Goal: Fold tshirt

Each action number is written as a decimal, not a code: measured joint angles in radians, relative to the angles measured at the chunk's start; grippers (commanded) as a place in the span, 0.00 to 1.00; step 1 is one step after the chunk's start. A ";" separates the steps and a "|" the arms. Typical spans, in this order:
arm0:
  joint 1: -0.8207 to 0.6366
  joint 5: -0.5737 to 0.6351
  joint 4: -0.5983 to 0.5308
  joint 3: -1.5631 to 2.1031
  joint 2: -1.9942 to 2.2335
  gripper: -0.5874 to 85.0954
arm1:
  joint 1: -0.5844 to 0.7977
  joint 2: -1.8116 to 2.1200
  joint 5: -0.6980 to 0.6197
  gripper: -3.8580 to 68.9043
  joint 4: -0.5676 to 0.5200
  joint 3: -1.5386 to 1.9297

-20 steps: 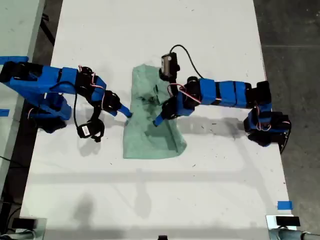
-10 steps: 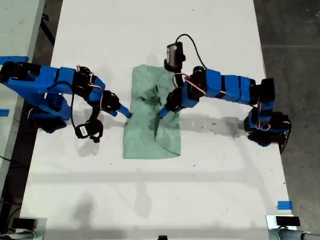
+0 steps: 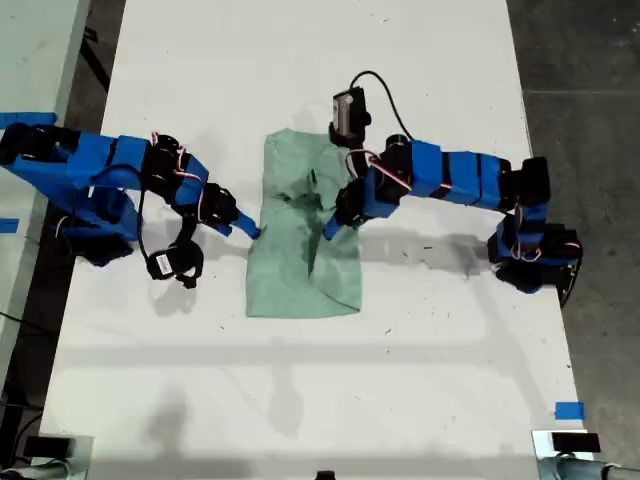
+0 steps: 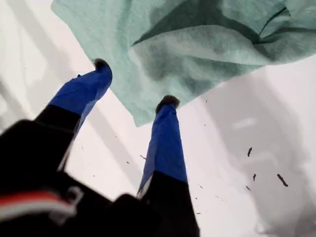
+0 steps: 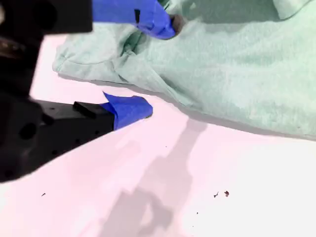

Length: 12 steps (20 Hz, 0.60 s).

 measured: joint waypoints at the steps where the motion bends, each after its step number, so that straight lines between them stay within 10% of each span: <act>1: 0.003 0.000 0.002 0.000 -0.003 0.28 | 0.000 0.000 0.000 0.36 0.000 0.000; 12: 0.034 -0.006 -0.179 -0.037 -0.327 0.26 | 0.000 0.063 0.000 0.35 0.028 0.000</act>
